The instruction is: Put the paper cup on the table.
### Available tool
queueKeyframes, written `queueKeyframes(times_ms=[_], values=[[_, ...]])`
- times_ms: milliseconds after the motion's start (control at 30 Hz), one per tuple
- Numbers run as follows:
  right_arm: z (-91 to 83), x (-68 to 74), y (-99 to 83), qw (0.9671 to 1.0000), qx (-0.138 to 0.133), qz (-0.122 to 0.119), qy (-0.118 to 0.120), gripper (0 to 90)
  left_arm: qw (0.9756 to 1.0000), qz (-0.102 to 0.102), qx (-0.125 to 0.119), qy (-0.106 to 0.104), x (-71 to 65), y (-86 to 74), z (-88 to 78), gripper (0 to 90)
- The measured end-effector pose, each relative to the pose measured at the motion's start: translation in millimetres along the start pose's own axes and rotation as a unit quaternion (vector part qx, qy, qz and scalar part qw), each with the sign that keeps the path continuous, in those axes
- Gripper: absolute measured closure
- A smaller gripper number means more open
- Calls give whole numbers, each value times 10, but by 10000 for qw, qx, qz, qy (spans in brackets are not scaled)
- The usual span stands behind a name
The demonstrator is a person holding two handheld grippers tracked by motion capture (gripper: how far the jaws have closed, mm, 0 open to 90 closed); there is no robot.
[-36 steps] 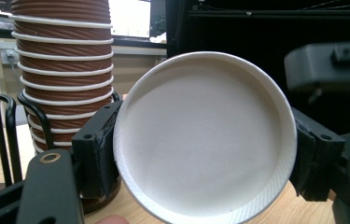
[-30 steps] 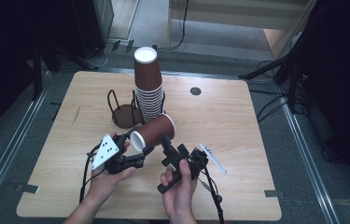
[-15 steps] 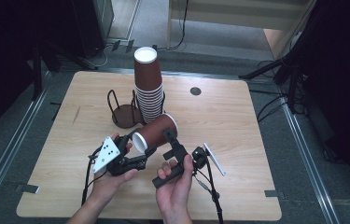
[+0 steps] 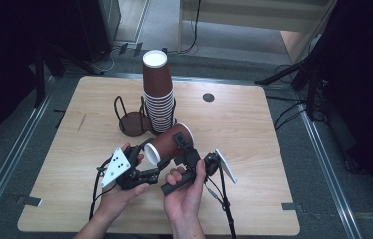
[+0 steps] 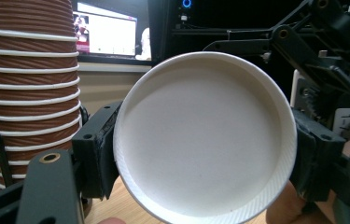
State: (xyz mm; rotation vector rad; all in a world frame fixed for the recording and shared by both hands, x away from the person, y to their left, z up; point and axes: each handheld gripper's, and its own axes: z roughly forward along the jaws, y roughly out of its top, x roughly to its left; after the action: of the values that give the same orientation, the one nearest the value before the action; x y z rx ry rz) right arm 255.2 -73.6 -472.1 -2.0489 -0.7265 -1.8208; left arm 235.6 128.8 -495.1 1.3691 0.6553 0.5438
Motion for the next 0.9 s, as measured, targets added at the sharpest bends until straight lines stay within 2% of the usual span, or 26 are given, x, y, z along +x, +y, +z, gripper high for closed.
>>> queueKeyframes(times_ms=[300,533,667,800,900], values=[[79,-31,10,9996,196,176,84,9,10000,2,6,-99,-23,1,-1,246],[88,-46,23,9990,309,238,200,45,10000,20,4,-74,-8,8,-18,241],[96,-51,13,9985,361,294,299,62,9999,-58,-20,-96,4,12,-29,235],[93,-40,-20,9982,329,262,430,94,9997,-131,-14,-185,33,12,-45,228],[96,-47,-38,9982,326,184,473,98,9998,-151,45,-138,33,27,-61,223]])
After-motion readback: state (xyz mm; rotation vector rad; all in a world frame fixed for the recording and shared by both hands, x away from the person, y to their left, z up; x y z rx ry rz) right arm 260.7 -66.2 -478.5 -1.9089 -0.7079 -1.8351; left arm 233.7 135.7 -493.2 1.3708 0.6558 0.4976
